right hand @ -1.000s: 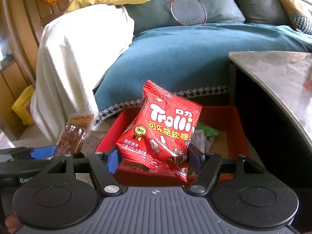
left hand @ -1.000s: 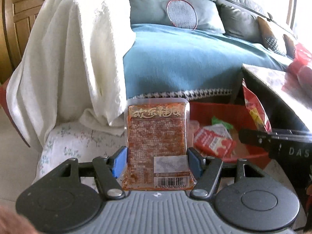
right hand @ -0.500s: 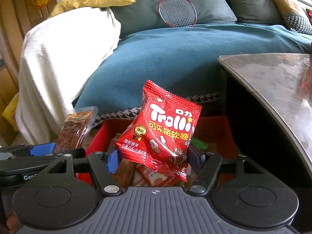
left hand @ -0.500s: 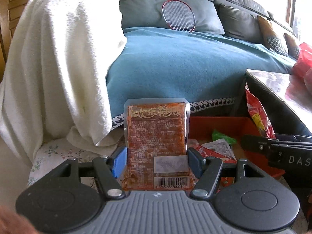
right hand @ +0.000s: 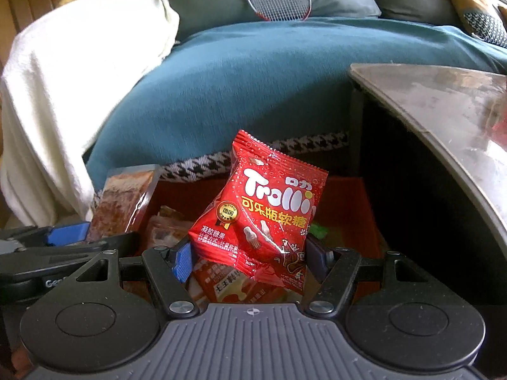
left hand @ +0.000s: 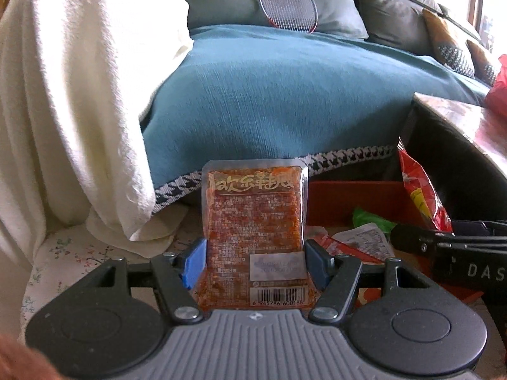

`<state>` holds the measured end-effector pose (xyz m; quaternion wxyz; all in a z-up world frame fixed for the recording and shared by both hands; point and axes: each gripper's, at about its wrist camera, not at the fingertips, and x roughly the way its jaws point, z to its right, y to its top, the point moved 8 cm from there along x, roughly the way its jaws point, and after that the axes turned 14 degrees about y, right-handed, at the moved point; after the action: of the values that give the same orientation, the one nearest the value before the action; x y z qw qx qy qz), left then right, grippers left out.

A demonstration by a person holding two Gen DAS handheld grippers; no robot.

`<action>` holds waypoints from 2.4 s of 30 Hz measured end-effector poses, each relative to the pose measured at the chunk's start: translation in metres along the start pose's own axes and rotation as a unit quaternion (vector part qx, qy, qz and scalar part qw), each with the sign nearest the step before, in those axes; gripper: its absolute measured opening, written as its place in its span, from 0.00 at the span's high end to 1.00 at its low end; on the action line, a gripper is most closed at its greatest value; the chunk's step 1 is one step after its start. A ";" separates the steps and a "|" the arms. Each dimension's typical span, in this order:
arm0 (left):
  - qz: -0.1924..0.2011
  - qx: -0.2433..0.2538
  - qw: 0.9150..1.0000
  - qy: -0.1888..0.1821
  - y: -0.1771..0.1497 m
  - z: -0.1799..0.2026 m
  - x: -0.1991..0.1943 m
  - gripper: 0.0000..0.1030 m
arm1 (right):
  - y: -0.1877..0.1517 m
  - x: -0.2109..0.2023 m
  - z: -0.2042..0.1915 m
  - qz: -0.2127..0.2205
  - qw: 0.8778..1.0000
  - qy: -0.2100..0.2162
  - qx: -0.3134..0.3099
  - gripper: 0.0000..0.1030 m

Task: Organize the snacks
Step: 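Lower both packets into the red box and open both grippers, then move the left gripper to the yellow-orange packet while the right gripper approaches the sausage tray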

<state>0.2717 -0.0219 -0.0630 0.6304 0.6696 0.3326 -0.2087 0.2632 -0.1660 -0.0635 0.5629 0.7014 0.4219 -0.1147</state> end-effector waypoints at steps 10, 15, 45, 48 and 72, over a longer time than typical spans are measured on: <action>-0.013 0.007 1.000 -0.001 -0.005 0.010 0.015 0.43 | -0.011 0.023 0.003 -0.041 0.999 -0.001 -0.001 0.26; -0.023 0.010 1.000 -0.003 -0.011 0.011 0.022 0.42 | -0.014 0.027 0.003 -0.049 0.999 -0.002 -0.002 0.27; -0.013 0.006 1.000 -0.002 -0.008 -0.001 -0.012 0.35 | -0.011 -0.004 0.004 -0.031 1.000 0.000 -0.002 0.18; -0.006 0.019 1.000 -0.014 -0.017 -0.007 -0.035 0.35 | -0.012 -0.022 0.004 -0.024 1.000 0.003 -0.002 0.18; -0.034 0.434 0.863 -0.256 -0.162 0.089 -0.093 0.34 | -0.083 -0.053 0.026 -0.108 0.993 0.011 0.042 0.14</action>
<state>0.1045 -0.1293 -0.1228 0.3315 0.7871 0.0582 -0.5170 0.1787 -0.2123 -0.0966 0.5123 0.6758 0.4966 -0.1849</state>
